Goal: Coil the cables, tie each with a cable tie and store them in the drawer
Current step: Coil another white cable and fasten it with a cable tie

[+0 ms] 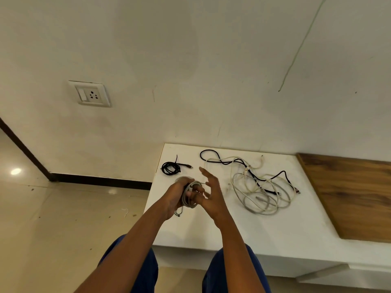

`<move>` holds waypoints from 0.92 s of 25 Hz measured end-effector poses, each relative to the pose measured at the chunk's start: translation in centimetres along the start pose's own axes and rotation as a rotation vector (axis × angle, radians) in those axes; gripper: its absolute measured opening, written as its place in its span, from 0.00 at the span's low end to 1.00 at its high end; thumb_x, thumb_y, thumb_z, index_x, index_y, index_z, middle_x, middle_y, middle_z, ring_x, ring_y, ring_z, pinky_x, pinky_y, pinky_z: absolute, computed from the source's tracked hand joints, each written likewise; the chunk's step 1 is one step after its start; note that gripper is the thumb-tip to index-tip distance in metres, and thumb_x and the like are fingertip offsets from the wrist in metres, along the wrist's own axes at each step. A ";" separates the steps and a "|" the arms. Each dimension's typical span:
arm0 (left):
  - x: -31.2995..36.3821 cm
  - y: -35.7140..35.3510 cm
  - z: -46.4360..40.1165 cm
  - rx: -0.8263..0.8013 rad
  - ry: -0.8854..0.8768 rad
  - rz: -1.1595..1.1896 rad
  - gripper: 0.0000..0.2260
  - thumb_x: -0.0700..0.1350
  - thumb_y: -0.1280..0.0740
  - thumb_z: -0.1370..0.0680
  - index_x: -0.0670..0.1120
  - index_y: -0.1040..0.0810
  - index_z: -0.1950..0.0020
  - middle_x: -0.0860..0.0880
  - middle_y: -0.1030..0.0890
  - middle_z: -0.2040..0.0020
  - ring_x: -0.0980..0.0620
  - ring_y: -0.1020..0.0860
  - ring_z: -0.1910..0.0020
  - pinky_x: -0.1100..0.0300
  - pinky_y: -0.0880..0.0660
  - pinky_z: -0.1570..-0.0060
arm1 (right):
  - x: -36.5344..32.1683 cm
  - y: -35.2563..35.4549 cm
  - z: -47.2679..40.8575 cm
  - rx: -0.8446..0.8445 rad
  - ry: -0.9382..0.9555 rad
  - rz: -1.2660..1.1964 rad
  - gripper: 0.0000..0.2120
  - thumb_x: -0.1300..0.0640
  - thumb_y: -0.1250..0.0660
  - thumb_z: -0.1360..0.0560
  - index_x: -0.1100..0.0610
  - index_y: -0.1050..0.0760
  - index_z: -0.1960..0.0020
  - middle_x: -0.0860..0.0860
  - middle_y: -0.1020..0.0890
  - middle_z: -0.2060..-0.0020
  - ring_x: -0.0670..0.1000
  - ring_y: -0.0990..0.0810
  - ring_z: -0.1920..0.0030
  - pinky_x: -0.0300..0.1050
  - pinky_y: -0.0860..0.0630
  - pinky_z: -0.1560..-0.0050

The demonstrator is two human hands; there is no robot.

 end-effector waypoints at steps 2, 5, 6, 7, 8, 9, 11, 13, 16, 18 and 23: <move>-0.6 0.0 -0.1 0.037 0.046 -0.088 0.15 0.49 0.44 0.20 0.45 0.20 0.56 0.49 0.17 0.63 0.54 0.21 0.67 0.60 0.23 0.64 | 0.7 -1.4 0.0 -0.151 -0.045 -0.059 0.26 0.59 0.29 0.28 0.41 0.32 0.35 0.42 0.27 0.39 0.41 0.28 0.38 0.29 0.28 0.47; -1.5 0.4 -0.4 0.111 0.098 -0.088 0.16 0.51 0.43 0.21 0.46 0.20 0.59 0.49 0.18 0.66 0.53 0.21 0.66 0.61 0.25 0.65 | 1.5 -2.2 -0.1 -0.164 -0.073 -0.004 0.21 0.60 0.34 0.24 0.43 0.33 0.36 0.46 0.27 0.41 0.39 0.27 0.42 0.23 0.29 0.53; -1.6 0.6 -0.5 0.150 0.101 -0.077 0.15 0.52 0.42 0.21 0.47 0.20 0.60 0.50 0.18 0.67 0.52 0.21 0.65 0.61 0.25 0.65 | 1.8 -2.5 -0.2 -0.165 -0.081 0.026 0.20 0.60 0.36 0.23 0.44 0.34 0.35 0.47 0.28 0.41 0.39 0.27 0.43 0.22 0.29 0.54; -1.7 0.9 -0.6 0.195 0.094 -0.066 0.14 0.52 0.42 0.22 0.47 0.21 0.60 0.49 0.18 0.67 0.51 0.21 0.64 0.60 0.25 0.64 | 2.1 -2.7 -0.3 -0.166 -0.084 0.062 0.20 0.60 0.37 0.23 0.46 0.34 0.34 0.48 0.29 0.42 0.41 0.27 0.43 0.23 0.29 0.55; -1.8 1.2 -0.7 0.235 0.080 -0.055 0.14 0.51 0.42 0.21 0.48 0.21 0.60 0.48 0.18 0.65 0.50 0.22 0.62 0.60 0.25 0.64 | 2.3 -2.8 -0.4 -0.166 -0.083 0.095 0.20 0.61 0.39 0.22 0.48 0.34 0.32 0.49 0.30 0.42 0.45 0.27 0.42 0.25 0.29 0.55; -1.8 1.4 -0.8 0.267 0.064 -0.047 0.13 0.49 0.43 0.21 0.47 0.21 0.59 0.47 0.19 0.63 0.49 0.22 0.61 0.58 0.24 0.63 | 2.4 -2.9 -0.5 -0.159 -0.080 0.113 0.19 0.61 0.40 0.22 0.49 0.34 0.32 0.50 0.32 0.43 0.47 0.28 0.41 0.25 0.29 0.56; -1.7 1.7 -1.1 0.316 0.034 -0.070 0.14 0.47 0.45 0.21 0.46 0.22 0.58 0.46 0.21 0.61 0.48 0.23 0.61 0.54 0.25 0.58 | 2.6 -2.9 -0.7 -0.122 -0.068 0.108 0.17 0.62 0.42 0.21 0.50 0.33 0.33 0.49 0.35 0.45 0.49 0.28 0.43 0.26 0.27 0.57; -1.8 1.7 -1.3 0.352 0.019 -0.168 0.15 0.46 0.46 0.20 0.45 0.22 0.59 0.46 0.22 0.63 0.48 0.24 0.62 0.53 0.25 0.57 | 2.7 -2.7 -0.8 -0.081 -0.057 0.107 0.17 0.63 0.43 0.21 0.51 0.33 0.34 0.49 0.36 0.47 0.51 0.29 0.42 0.33 0.23 0.54; -1.5 1.1 -1.4 0.335 -0.019 -0.221 0.13 0.45 0.46 0.20 0.46 0.23 0.57 0.47 0.22 0.63 0.50 0.24 0.63 0.56 0.26 0.62 | 2.9 -2.2 -1.0 -0.046 -0.064 0.165 0.17 0.64 0.44 0.21 0.54 0.33 0.33 0.50 0.37 0.45 0.54 0.32 0.39 0.48 0.24 0.42; -1.2 0.8 -1.5 0.299 -0.068 -0.213 0.11 0.44 0.46 0.20 0.46 0.25 0.52 0.46 0.22 0.59 0.50 0.23 0.60 0.53 0.24 0.58 | 2.8 -2.0 -1.0 -0.035 -0.059 0.224 0.17 0.63 0.45 0.20 0.54 0.34 0.33 0.51 0.35 0.44 0.50 0.34 0.40 0.46 0.28 0.40; -1.2 -0.4 -1.7 0.111 -0.053 -0.032 0.14 0.51 0.43 0.19 0.44 0.22 0.49 0.46 0.18 0.53 0.50 0.20 0.51 0.53 0.24 0.46 | 2.5 -0.4 -1.0 0.113 -0.078 0.072 0.12 0.63 0.42 0.21 0.57 0.31 0.38 0.55 0.29 0.43 0.54 0.27 0.42 0.49 0.26 0.43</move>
Point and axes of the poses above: each hand's wrist, its own z-axis away from the middle knuckle, its own y-axis out of the back of the hand, x = y × z, the point moved 8 cm from there along -z, towards the middle knuckle
